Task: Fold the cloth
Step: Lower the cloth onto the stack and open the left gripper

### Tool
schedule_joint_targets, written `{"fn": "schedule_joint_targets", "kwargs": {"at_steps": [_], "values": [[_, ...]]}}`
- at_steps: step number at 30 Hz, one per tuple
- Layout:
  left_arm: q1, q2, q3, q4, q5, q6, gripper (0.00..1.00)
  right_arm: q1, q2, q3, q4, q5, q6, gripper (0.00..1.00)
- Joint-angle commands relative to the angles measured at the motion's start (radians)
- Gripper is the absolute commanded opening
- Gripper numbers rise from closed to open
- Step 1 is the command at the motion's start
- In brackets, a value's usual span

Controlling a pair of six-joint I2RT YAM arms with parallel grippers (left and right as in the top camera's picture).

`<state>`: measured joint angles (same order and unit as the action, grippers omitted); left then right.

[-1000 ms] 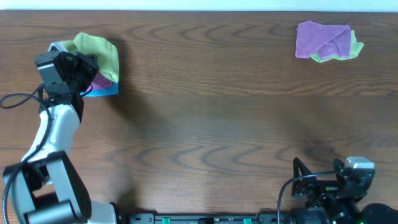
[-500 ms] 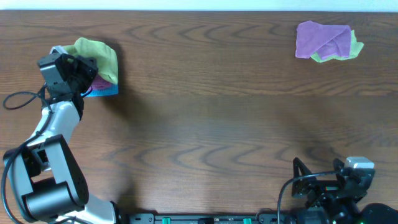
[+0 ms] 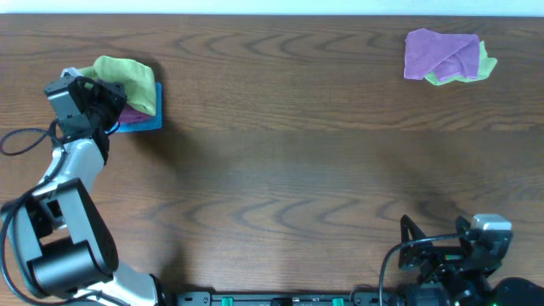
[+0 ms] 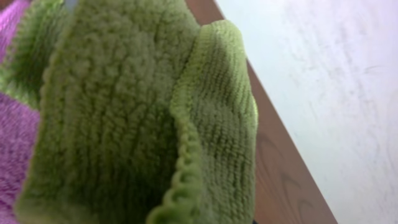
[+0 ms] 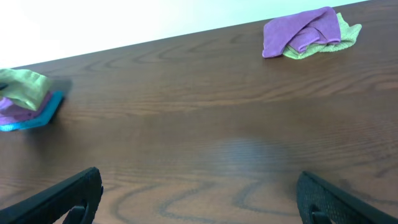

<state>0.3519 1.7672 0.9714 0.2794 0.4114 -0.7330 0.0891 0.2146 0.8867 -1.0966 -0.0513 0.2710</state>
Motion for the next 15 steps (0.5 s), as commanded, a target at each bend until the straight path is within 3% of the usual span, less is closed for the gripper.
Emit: {"fn": "schedule_joint_targets", "kwargs": {"at_steps": [1, 10, 15], "values": [[0.003, 0.039, 0.025, 0.001, -0.011, 0.004, 0.11, -0.008, -0.002, -0.005, -0.001, 0.011, 0.013, 0.99], [0.046, 0.051, 0.025, 0.002, -0.035, 0.005, 0.19, -0.008, -0.002, -0.005, -0.001, 0.01, 0.013, 0.99], [0.084, 0.051, 0.025, -0.006, -0.026, 0.005, 0.36, -0.008, -0.002, -0.005, -0.001, 0.01, 0.013, 0.99]]}}
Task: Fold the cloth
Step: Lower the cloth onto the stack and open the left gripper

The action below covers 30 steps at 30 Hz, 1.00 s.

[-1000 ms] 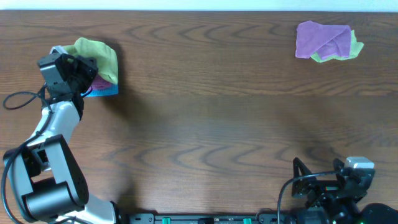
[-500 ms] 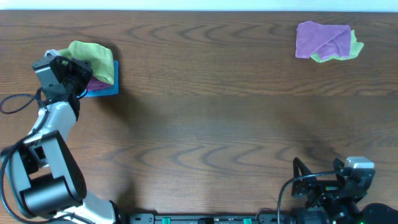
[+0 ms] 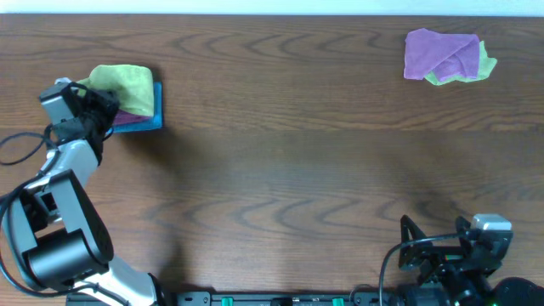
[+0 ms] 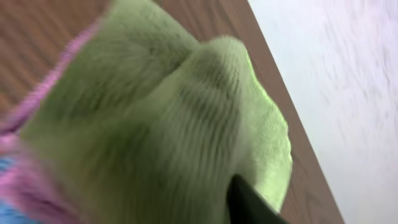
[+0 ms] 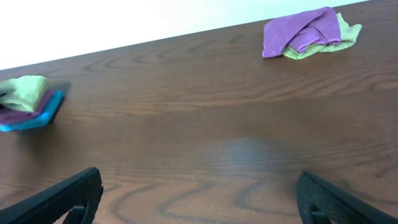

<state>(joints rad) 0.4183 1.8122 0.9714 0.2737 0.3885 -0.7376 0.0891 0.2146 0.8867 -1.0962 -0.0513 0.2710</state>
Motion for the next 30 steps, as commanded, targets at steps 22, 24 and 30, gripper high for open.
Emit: {"fn": "schedule_joint_targets", "kwargs": {"at_steps": [22, 24, 30], "values": [[0.102, -0.079, 0.025, -0.117, 0.163, 0.11, 0.95, -0.008, -0.002, -0.005, -0.001, 0.011, 0.013, 0.99], [0.103, -0.126, 0.025, -0.15, 0.162, 0.132, 0.95, -0.008, -0.002, -0.005, -0.001, 0.01, 0.013, 0.99], [0.104, -0.274, 0.025, -0.304, 0.158, 0.184, 0.95, -0.008, -0.002, -0.005, -0.001, 0.01, 0.013, 0.99]]}}
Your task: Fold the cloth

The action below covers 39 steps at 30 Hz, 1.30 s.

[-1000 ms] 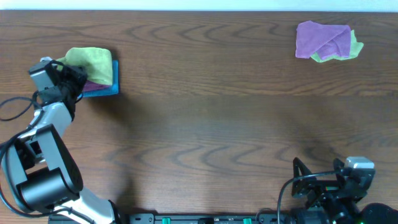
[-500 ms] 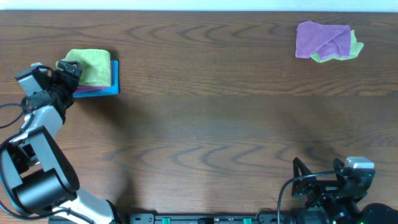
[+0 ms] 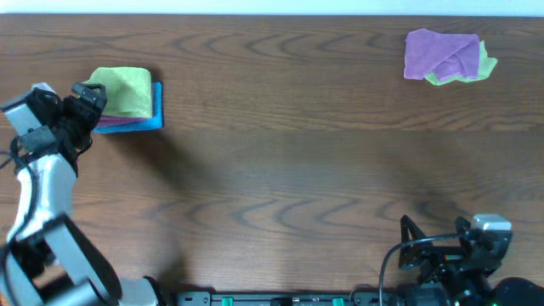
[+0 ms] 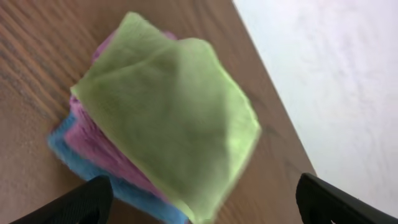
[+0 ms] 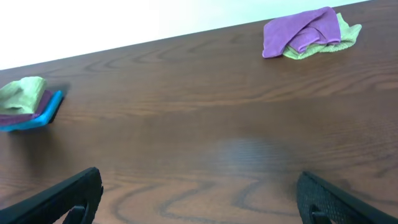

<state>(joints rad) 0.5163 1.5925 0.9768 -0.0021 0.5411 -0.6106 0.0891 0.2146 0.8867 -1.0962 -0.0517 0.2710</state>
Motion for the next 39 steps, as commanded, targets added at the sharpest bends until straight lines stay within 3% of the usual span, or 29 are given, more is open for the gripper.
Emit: {"fn": "schedule_joint_targets", "kwargs": {"at_steps": [1, 6, 14, 27, 33, 39], "values": [[0.005, -0.093, 0.019, -0.063, 0.0, 0.067, 0.95, -0.008, -0.002, -0.005, -0.001, 0.011, 0.013, 0.99], [0.005, -0.238, 0.019, -0.169, 0.012, 0.123, 0.95, -0.008, -0.002, -0.005, -0.001, 0.011, 0.013, 0.99], [0.005, -0.479, 0.019, -0.329, 0.167, 0.17, 0.95, -0.008, -0.002, -0.005, -0.001, 0.011, 0.013, 0.99], [0.0, -0.853, 0.019, -0.654, 0.114, 0.327, 0.95, -0.008, -0.002, -0.005, -0.001, 0.011, 0.013, 0.99], [-0.001, -0.981, 0.018, -0.808, 0.113, 0.548, 0.96, -0.008, -0.002, -0.005, -0.001, 0.011, 0.013, 0.99], [-0.044, -1.153, -0.113, -0.805, 0.079, 0.717, 0.95, -0.007, -0.002, -0.005, -0.001, 0.011, 0.013, 0.99]]}}
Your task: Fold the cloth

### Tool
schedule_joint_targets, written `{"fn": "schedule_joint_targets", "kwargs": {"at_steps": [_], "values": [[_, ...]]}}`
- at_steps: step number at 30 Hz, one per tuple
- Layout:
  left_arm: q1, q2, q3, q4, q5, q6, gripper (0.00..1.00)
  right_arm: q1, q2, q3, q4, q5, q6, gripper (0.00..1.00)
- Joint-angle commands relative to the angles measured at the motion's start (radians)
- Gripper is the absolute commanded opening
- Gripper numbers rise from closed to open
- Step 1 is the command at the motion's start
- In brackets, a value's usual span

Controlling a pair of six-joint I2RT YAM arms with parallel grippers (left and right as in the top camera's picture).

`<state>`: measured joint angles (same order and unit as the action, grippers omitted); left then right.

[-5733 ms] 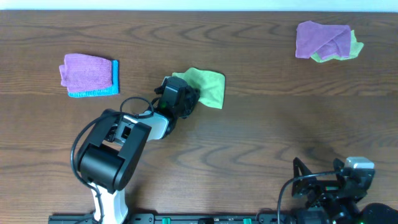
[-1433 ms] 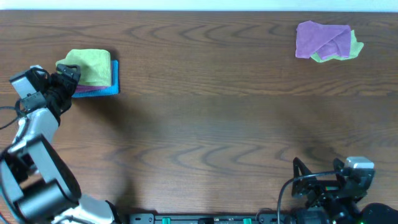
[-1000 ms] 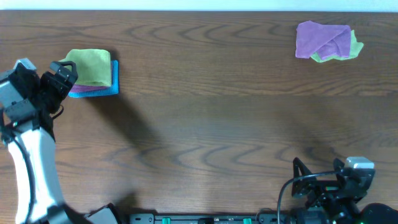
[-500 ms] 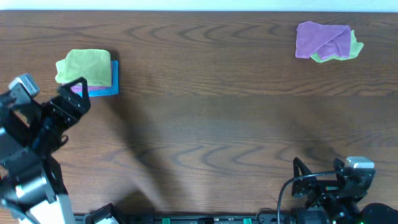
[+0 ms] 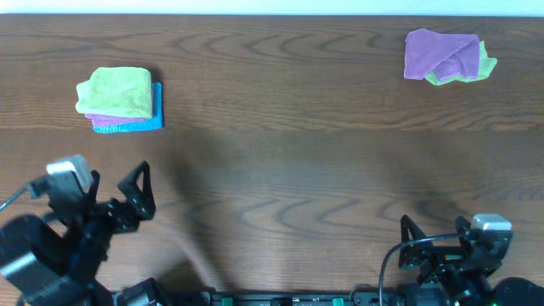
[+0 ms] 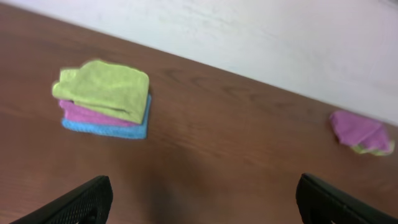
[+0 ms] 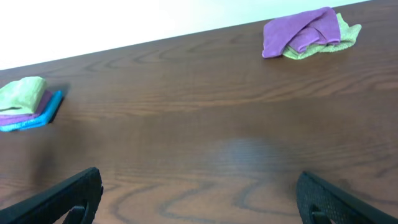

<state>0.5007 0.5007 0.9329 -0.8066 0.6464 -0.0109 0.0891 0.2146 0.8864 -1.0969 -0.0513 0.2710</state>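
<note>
A folded green cloth [image 5: 116, 92] tops a stack of a pink cloth [image 5: 109, 120] and a blue cloth [image 5: 140, 124] at the far left of the table; the green cloth [image 6: 102, 89] shows in the left wrist view too. A crumpled purple cloth [image 5: 440, 53] lies over a green one [image 5: 483, 66] at the far right. My left gripper [image 5: 127, 204] is open near the front left edge, well away from the stack. My right gripper [image 5: 438, 242] is open at the front right edge, nothing between its fingers.
The wooden table [image 5: 280, 153] stretches between the two piles. A white wall [image 6: 249, 37] rises behind the table's far edge. Cables and arm bases sit along the front edge.
My left gripper has moved from beside the stack at the far left to the front left edge of the table. The green cloth stays folded on the stack. The right arm is unchanged.
My left gripper was at the stack with the green cloth bunched up against its camera. Then the green cloth lay flatter on the pink and blue ones. Then the gripper stood open just left of the stack, and now it is back near the front edge.
</note>
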Motion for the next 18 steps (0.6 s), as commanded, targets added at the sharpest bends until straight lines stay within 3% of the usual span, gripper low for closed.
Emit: {"fn": "schedule_joint_targets", "kwargs": {"at_steps": [1, 9, 18], "values": [[-0.051, -0.105, -0.115, 0.014, -0.042, 0.128, 0.95, -0.008, -0.002, -0.005, 0.0, 0.011, 0.013, 0.99], [-0.223, -0.369, -0.465, 0.171, -0.15, 0.172, 0.95, -0.008, -0.002, -0.005, 0.0, 0.01, 0.013, 0.99], [-0.369, -0.497, -0.651, 0.171, -0.323, 0.171, 0.95, -0.008, -0.002, -0.005, 0.0, 0.01, 0.013, 0.99]]}}
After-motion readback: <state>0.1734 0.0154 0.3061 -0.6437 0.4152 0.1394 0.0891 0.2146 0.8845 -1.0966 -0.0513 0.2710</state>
